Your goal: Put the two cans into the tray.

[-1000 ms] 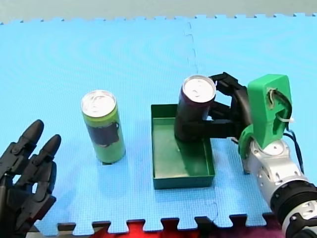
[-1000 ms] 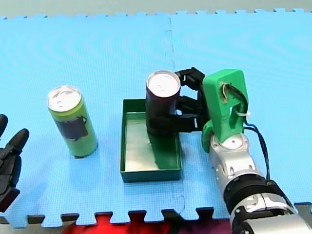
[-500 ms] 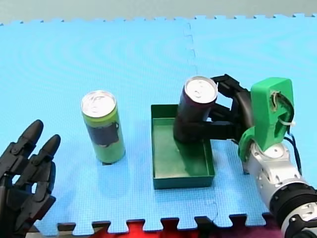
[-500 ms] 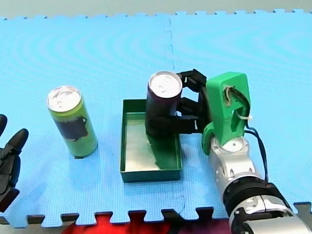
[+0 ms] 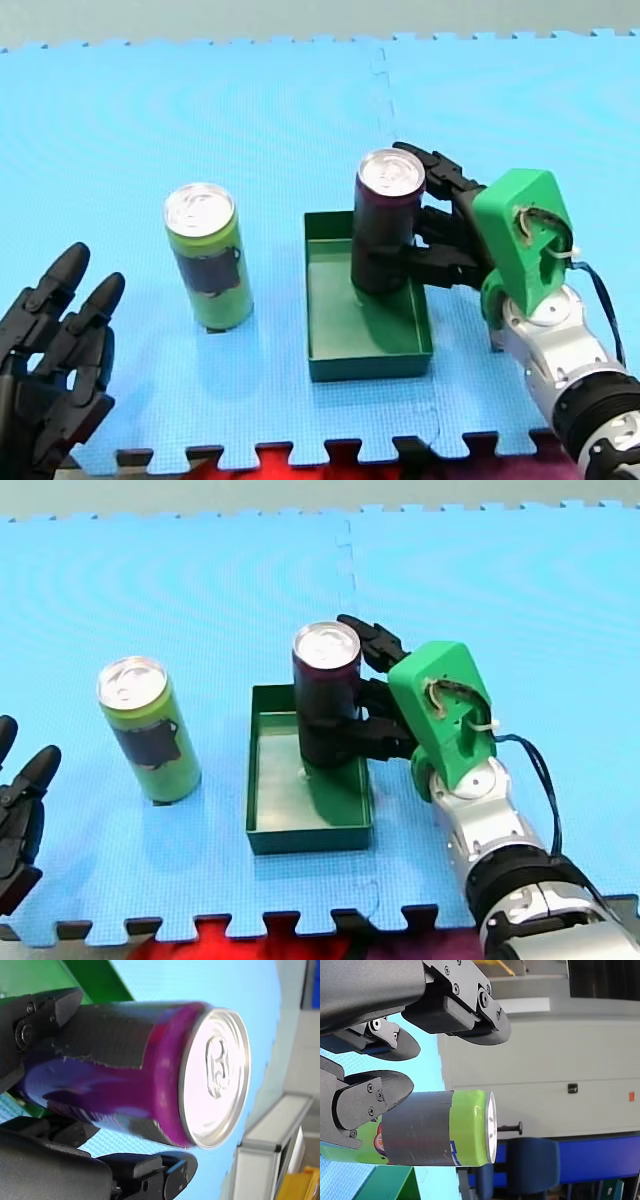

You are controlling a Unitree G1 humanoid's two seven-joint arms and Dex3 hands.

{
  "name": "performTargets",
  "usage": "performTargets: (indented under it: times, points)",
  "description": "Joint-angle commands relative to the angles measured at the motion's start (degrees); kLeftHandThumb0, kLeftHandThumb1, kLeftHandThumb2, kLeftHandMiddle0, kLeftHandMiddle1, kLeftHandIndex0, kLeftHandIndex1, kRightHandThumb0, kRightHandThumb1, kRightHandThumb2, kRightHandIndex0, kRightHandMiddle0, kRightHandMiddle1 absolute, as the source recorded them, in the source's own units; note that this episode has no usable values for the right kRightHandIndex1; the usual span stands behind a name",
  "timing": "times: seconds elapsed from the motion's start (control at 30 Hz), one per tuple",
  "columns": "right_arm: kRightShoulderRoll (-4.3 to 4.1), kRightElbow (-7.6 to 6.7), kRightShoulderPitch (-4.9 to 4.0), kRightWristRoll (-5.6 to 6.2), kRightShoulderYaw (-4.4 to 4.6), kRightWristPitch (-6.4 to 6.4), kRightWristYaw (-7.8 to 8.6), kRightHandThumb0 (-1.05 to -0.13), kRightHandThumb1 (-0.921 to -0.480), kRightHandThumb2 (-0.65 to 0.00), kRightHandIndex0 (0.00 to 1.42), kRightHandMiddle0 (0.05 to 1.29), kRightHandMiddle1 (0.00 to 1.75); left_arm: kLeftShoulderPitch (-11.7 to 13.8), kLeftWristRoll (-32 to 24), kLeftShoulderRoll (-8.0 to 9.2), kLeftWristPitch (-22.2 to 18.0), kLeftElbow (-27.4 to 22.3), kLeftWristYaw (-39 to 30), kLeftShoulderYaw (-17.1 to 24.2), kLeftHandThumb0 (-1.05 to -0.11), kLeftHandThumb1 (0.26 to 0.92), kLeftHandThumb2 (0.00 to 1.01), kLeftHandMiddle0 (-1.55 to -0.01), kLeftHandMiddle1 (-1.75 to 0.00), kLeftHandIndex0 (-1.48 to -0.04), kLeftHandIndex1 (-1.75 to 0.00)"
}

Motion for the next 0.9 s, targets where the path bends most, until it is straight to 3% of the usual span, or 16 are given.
performTargets:
  times: [0.0, 0.23, 0.43, 0.6, 0.87]
  points:
    - [-0.81, 0.49, 0.2, -1.04, 0.89, -0.21, -1.36, -1.045, -0.866, -0.027, 0.17, 0.14, 0.0, 0.12, 0.15, 0.05, 0.35, -0.55, 0.42, -0.07, -1.048, 0.921, 0.62, -0.52, 0.0, -0.47, 0.0]
    - [-0.95, 0.44, 0.1, -3.42, 2.52, 0.15, -5.27, -1.048, -0.902, -0.027, 0.15, 0.12, 0.0, 0.17, 0.16, 0.13, 1.25, -1.11, 0.59, -0.22, -1.048, 0.921, 0.62, -0.52, 0.0, -0.47, 0.0]
    - [-1.19, 0.33, 0.23, -4.29, 3.41, -0.78, -6.3, -1.048, -0.92, -0.036, 0.12, 0.11, 0.0, -0.09, -0.09, 0.19, 1.39, -0.87, 0.27, -0.13, -1.048, 0.921, 0.62, -0.52, 0.0, -0.47, 0.0]
    - [-1.86, 0.53, 0.47, -3.96, 3.47, -2.65, -4.26, -1.048, -0.921, -0.068, 0.1, 0.1, 0.0, -0.35, -0.07, 0.23, 1.38, -0.73, 0.18, -0.06, -1.048, 0.921, 0.61, -0.52, 0.0, -0.47, 0.0]
    - [-2.32, 1.09, 0.72, -1.77, 2.01, -4.54, -0.39, -1.048, -0.921, -0.107, 0.09, 0.09, 0.0, -0.63, -0.43, 0.49, 1.2, 0.01, -0.81, 0.04, -1.048, 0.921, 0.61, -0.52, 0.0, -0.46, 0.0]
